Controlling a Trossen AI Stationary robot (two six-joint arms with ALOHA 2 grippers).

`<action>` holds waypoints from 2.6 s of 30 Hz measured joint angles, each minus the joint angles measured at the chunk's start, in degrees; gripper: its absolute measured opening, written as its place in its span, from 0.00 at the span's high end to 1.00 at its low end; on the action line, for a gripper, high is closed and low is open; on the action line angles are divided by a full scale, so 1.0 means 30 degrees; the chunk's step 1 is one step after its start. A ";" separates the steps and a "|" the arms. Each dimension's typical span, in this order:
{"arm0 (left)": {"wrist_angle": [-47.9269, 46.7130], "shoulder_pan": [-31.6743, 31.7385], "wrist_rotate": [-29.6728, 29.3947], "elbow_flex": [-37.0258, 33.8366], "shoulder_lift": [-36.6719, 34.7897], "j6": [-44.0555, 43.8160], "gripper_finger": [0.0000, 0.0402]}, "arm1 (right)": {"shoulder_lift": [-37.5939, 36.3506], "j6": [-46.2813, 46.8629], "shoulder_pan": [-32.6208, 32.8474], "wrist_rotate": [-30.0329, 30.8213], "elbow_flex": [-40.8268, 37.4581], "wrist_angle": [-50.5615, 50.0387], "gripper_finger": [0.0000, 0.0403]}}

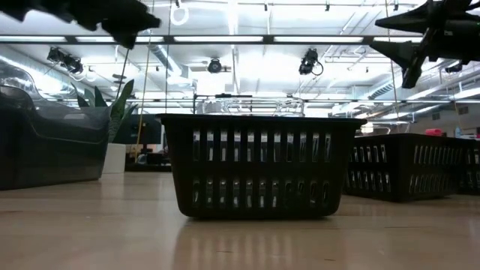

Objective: Stack baskets by color
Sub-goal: Stack the right transparent bin on the left stacked transparent bins

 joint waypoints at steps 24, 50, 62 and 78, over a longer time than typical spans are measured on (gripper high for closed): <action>-0.1525 0.0725 0.0000 -0.5376 -1.2095 0.1159 0.82 | 1.0622 0.1521 -0.3169 0.0597 0.9182 -1.3462 0.53; -0.4526 0.0657 0.0362 -0.6706 -1.6382 0.0594 0.95 | 2.3484 -0.1332 -0.5971 -0.3808 1.8642 -2.5933 0.41; -0.4456 0.0665 0.0299 -0.6804 -1.6301 -0.0375 0.94 | 2.6117 -0.2183 -0.7426 -0.4344 1.8668 -2.6101 0.52; -0.4463 0.0665 0.0291 -0.6804 -1.6301 -0.0349 0.95 | 2.6683 -0.1214 -0.7065 -0.6436 1.9920 -2.9042 0.97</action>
